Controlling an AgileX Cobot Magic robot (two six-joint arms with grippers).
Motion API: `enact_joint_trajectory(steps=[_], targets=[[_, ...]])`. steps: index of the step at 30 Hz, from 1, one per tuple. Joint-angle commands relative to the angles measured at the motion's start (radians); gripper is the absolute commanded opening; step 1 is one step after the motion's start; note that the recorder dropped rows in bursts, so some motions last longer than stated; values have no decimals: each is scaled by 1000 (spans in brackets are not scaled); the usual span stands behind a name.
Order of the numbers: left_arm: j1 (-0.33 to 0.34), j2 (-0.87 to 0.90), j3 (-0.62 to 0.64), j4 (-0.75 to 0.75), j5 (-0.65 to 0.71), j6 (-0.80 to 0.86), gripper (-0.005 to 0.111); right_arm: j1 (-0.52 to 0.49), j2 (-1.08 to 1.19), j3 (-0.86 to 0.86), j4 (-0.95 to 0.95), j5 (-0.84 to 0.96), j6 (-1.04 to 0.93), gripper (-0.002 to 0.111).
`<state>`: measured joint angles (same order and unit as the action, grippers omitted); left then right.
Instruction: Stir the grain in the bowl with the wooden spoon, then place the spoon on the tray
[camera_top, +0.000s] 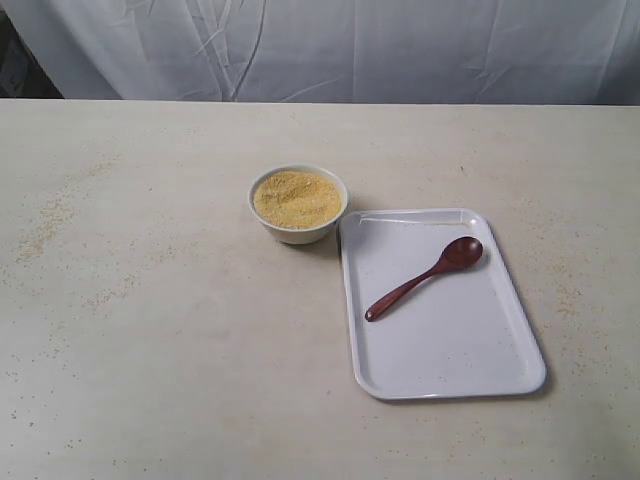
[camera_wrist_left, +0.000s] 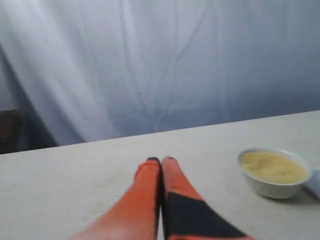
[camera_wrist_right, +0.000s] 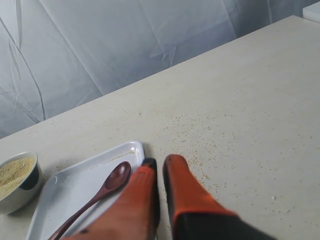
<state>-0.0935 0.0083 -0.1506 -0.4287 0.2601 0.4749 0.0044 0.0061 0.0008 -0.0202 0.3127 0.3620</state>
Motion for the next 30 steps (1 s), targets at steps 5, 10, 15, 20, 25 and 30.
enact_joint_trajectory(steps=[5, 10, 15, 20, 25, 30], targets=[[123, -8, 29, 29, -29, -1, 0, -4, -6, -1, 0, -9, -4, 9], [121, -8, 132, 318, -131, -295, 0, -4, -6, -1, 5, -9, -4, 9], [121, -8, 151, 423, -141, -466, 0, -4, -6, -1, 5, -9, -4, 9], [121, -8, 151, 429, -101, -432, 0, -4, -6, -1, 5, -9, -4, 9], [121, -8, 151, 429, -63, -429, 0, -4, -6, -1, 5, -9, -4, 9], [121, -8, 151, 429, -63, -429, 0, -4, -6, -1, 5, -9, -4, 9]])
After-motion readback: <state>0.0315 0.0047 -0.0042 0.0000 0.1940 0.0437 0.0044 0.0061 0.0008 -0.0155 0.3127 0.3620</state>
